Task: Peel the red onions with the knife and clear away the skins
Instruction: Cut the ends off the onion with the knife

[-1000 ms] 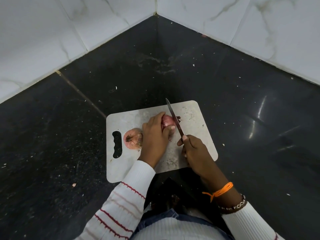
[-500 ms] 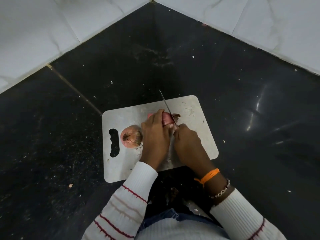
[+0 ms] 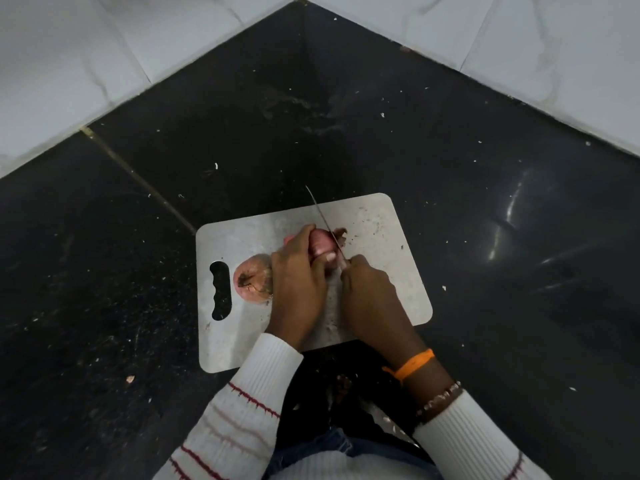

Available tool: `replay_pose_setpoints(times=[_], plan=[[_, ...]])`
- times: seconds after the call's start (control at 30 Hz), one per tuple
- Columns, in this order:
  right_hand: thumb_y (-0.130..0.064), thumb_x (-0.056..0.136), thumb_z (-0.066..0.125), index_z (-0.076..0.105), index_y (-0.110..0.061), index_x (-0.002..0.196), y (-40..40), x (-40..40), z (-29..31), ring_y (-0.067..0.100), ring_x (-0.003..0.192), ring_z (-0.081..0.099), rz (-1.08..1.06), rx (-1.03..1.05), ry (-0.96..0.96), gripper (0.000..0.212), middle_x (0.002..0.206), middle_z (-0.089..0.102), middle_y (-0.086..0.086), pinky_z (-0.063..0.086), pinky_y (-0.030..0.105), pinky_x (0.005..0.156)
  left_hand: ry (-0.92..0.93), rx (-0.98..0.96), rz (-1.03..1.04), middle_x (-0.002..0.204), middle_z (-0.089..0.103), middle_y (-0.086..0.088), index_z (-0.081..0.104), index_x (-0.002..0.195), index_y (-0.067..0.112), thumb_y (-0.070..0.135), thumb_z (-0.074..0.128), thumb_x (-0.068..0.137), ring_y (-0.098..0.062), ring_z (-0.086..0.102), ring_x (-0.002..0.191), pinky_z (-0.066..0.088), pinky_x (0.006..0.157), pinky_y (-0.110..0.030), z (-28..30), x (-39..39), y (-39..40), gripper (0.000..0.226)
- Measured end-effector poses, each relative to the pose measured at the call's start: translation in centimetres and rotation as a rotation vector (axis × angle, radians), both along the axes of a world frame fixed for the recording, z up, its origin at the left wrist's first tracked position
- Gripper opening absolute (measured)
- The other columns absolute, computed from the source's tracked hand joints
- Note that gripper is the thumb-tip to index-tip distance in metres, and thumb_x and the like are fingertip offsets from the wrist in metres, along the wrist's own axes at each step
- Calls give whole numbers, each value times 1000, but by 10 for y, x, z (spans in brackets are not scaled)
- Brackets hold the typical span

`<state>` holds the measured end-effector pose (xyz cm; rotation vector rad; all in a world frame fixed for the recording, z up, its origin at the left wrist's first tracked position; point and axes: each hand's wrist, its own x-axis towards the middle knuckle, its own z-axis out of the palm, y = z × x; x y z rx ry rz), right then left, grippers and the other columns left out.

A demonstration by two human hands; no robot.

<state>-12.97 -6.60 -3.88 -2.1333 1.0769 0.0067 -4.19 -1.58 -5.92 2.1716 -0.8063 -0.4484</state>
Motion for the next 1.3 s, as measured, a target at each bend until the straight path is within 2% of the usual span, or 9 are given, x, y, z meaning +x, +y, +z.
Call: replay_pose_setpoints(times=[0.2, 0.33, 0.43, 0.57, 0.7, 0.87, 0.97, 1.1, 1.3], plan=[[-19, 99, 30, 34, -14, 89, 4, -13, 0, 29, 77, 52, -16, 19, 25, 12, 80, 48, 6, 32, 31, 59, -5, 63, 7, 138, 44, -9, 36, 141, 18, 14, 45, 94, -26, 37, 123, 23, 91, -23, 5, -5, -7, 48], [-16, 98, 32, 40, -9, 99, -3, 0, 1, 35, 91, 57, -26, -13, 61, 10, 102, 59, 17, 33, 30, 67, -24, 62, 14, 139, 43, -9, 34, 141, 17, 14, 45, 94, -26, 36, 123, 29, 96, -27, 8, -8, -9, 48], [-20, 100, 29, 35, -15, 94, 5, -8, 1, 30, 86, 56, -34, 2, 83, 10, 103, 59, 14, 33, 30, 67, -15, 72, 31, 139, 43, -10, 34, 142, 17, 16, 44, 95, -27, 37, 122, 32, 98, -32, 9, -9, -10, 47], [-19, 99, 31, 41, -9, 105, -1, 3, 0, 33, 95, 58, -44, -69, 97, 15, 105, 59, 14, 31, 29, 67, -29, 77, 32, 139, 45, -10, 33, 142, 16, 19, 45, 95, -28, 39, 124, 33, 101, -35, 5, -7, -10, 48], [-22, 100, 28, 35, -14, 94, 8, -8, 0, 33, 93, 57, -57, -14, 79, 12, 103, 59, 14, 32, 30, 67, -26, 62, 39, 138, 46, -11, 35, 141, 16, 19, 45, 95, -29, 40, 122, 34, 99, -36, 6, -8, -9, 47], [-19, 99, 31, 43, -7, 102, -5, 0, -6, 36, 95, 57, -34, -73, 62, 17, 106, 59, 18, 32, 29, 67, -22, 62, 27, 139, 44, -10, 36, 140, 18, 19, 45, 95, -28, 37, 125, 32, 102, -36, 9, -12, -9, 46], [-18, 100, 30, 51, -2, 91, -12, -16, -11, 29, 82, 53, -15, 56, -64, 28, 91, 57, 14, 35, 28, 62, 81, -12, 29, 133, 49, -7, 40, 134, 23, 16, 53, 91, -27, 43, 121, 37, 102, -37, 5, -9, -7, 45], [-28, 101, 28, 51, -13, 79, -16, -22, -9, 5, 43, 35, -195, 454, -287, 35, 58, 39, -3, 30, 16, 42, 313, -45, 4, 117, 48, 3, 38, 121, 29, 13, 63, 86, -20, 51, 109, 49, 94, -44, 10, 1, 0, 46], [-30, 101, 28, 50, -8, 86, -14, -24, -2, 6, 40, 26, -223, 602, -333, 34, 55, 32, -1, 24, 14, 36, 425, -43, -56, 117, 44, 5, 36, 122, 22, 7, 59, 88, -14, 48, 107, 48, 95, -34, 15, 11, 4, 44]])
